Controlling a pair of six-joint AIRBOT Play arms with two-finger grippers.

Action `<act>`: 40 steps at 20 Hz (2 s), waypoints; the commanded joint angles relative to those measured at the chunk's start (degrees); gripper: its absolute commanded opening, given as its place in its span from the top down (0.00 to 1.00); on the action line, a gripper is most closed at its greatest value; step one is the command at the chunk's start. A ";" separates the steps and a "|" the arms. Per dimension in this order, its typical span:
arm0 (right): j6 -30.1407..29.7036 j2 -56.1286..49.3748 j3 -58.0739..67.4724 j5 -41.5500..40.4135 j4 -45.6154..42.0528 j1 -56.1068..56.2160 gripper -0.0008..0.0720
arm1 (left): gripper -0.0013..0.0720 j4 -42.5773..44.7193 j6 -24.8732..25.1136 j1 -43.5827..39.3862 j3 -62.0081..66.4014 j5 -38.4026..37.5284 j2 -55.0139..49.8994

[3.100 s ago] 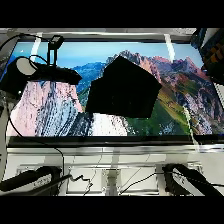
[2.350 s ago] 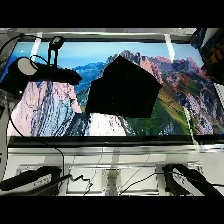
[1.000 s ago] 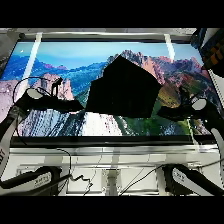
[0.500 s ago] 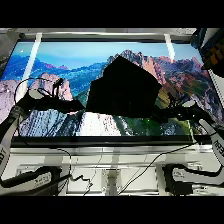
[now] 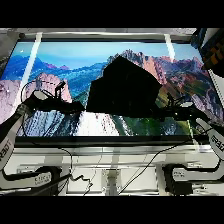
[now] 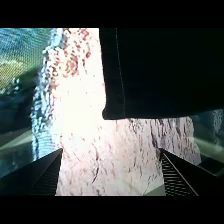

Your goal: Fold the clothes and pants, and hang the long-sleeved shirts on hangers.

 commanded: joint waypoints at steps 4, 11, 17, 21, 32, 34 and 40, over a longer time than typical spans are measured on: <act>-0.42 -0.04 0.02 3.34 0.96 0.00 0.93 | 0.03 -11.93 5.73 -3.45 -0.02 4.50 -6.51; -4.46 1.77 0.02 6.97 0.74 0.00 0.94 | 0.66 -13.20 6.27 -9.03 1.07 14.47 -9.05; -6.38 14.58 0.02 10.10 1.03 0.00 0.94 | 0.96 -12.28 6.32 -6.80 12.44 14.29 -5.05; -6.12 26.01 0.63 11.47 6.01 0.00 0.94 | 0.97 -4.76 7.61 -6.05 19.30 14.32 7.76; 3.54 42.29 30.51 19.39 12.66 11.80 0.94 | 0.97 6.58 7.50 -6.05 19.78 14.36 54.12; 8.22 44.78 32.83 18.84 12.46 12.59 0.94 | 0.97 6.64 4.76 -5.99 19.76 14.36 59.01; 24.87 45.20 30.14 13.75 -10.54 12.57 0.94 | 0.97 14.73 -17.31 -5.99 14.64 4.70 53.35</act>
